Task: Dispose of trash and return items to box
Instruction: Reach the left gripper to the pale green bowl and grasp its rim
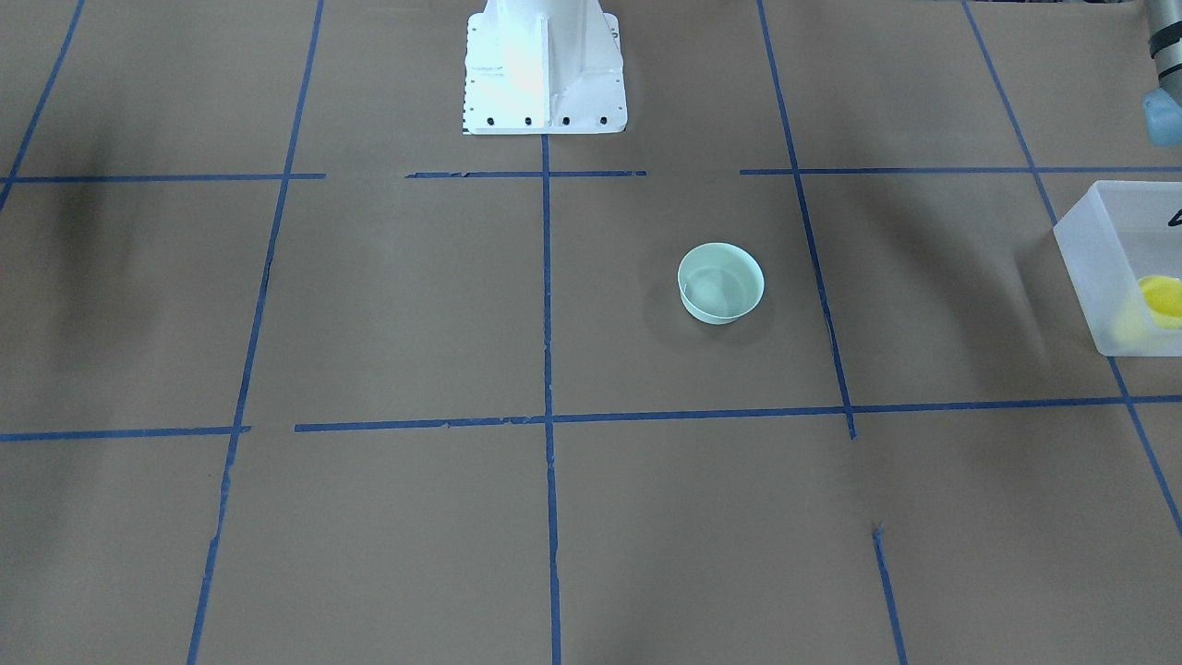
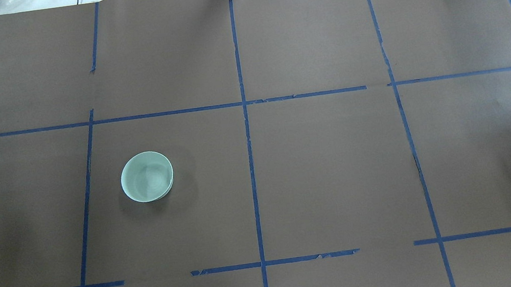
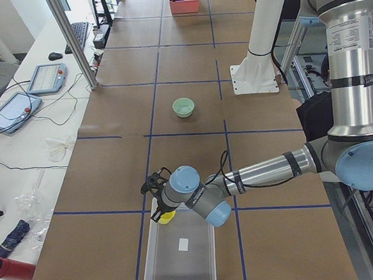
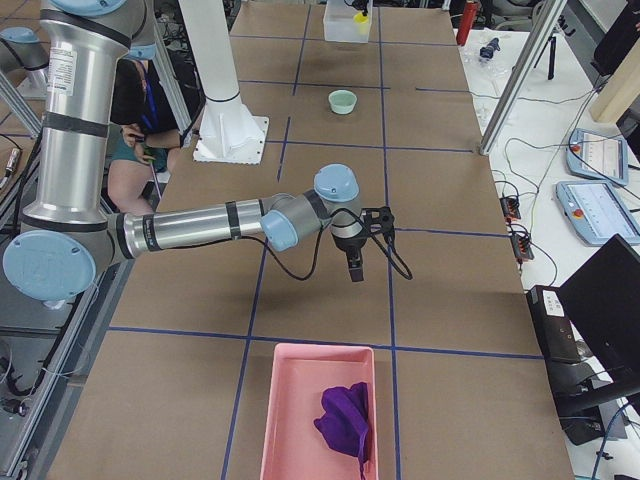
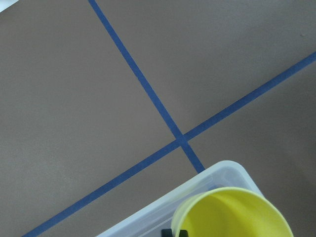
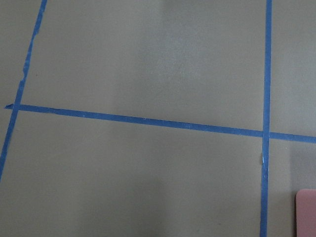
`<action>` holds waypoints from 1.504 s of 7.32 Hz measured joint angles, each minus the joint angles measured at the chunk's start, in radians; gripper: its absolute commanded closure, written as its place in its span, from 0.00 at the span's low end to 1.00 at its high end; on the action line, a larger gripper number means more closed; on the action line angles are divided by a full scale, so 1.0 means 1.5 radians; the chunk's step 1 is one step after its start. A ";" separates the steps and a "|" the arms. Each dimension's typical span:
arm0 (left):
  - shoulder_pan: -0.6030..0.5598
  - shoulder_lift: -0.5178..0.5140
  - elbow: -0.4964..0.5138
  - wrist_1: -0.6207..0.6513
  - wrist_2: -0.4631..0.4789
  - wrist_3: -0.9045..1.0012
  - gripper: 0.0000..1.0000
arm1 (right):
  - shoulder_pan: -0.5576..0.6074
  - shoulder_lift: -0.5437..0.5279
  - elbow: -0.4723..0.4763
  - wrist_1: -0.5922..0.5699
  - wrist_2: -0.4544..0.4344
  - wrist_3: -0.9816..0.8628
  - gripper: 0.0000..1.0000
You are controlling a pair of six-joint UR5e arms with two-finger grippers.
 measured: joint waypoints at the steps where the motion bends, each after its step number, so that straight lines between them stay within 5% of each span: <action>1: 0.000 0.001 -0.014 0.005 -0.002 0.006 0.00 | 0.000 0.000 0.000 0.000 0.000 0.000 0.00; 2: 0.000 0.000 -0.050 0.038 -0.010 0.007 0.00 | 0.000 0.000 0.001 0.000 0.000 -0.001 0.00; 4: 0.000 -0.029 -0.193 0.231 -0.020 -0.014 0.00 | 0.000 0.000 0.001 0.000 0.000 0.000 0.00; 7: 0.138 -0.102 -0.315 0.341 0.033 -0.310 0.00 | 0.000 0.000 0.000 0.000 0.000 0.000 0.00; 9: 0.304 -0.146 -0.341 0.345 0.123 -0.564 0.32 | 0.000 0.000 0.000 0.003 0.000 -0.001 0.00; 11: 0.449 -0.167 -0.354 0.341 0.214 -0.792 0.45 | 0.000 -0.005 -0.003 0.021 0.001 -0.005 0.00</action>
